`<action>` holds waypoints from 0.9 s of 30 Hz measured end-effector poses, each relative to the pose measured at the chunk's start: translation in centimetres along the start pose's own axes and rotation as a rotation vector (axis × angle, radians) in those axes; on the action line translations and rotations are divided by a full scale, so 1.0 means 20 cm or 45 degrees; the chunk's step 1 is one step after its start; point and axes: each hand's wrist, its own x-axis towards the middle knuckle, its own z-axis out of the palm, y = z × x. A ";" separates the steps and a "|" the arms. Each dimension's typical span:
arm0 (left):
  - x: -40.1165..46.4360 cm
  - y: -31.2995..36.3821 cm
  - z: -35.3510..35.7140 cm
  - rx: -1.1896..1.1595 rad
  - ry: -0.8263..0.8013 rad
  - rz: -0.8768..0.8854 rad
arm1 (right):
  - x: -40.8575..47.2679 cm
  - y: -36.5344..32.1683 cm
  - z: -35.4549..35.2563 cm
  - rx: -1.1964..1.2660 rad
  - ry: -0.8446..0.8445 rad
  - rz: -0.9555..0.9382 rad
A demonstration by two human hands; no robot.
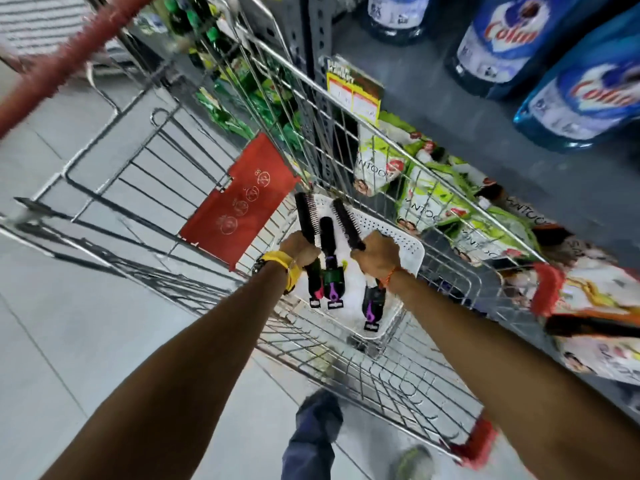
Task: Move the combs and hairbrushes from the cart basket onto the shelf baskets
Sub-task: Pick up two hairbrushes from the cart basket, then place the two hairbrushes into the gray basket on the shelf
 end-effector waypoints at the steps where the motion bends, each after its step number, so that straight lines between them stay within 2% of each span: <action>1: -0.10 0.04 -0.03 -0.031 0.050 0.069 | -0.07 -0.03 -0.09 0.019 0.045 -0.044; 5: -0.52 0.21 -0.18 -0.290 0.114 0.349 | -0.39 -0.16 -0.47 0.074 0.258 -0.207; 8: -0.95 0.46 -0.32 -0.293 0.232 0.529 | -0.72 -0.27 -0.85 0.193 0.408 -0.321; 11: -1.44 0.70 -0.43 -0.420 0.229 0.739 | -1.09 -0.33 -1.23 0.328 0.492 -0.467; 14: -1.90 0.92 -0.51 -0.388 0.379 0.960 | -1.45 -0.36 -1.60 0.414 0.599 -0.631; 16: -2.20 1.10 -0.53 -0.475 0.407 1.107 | -1.69 -0.36 -1.86 0.465 0.681 -0.709; 22: -2.91 1.66 -0.45 -0.508 0.371 1.422 | -2.27 -0.18 -2.59 0.533 0.989 -0.799; 24: -3.10 1.84 -0.36 -0.496 0.345 1.542 | -2.42 -0.06 -2.81 0.575 1.131 -0.775; 27: -3.29 2.08 -0.21 -0.538 0.212 1.602 | -2.61 0.15 -3.09 0.608 1.278 -0.685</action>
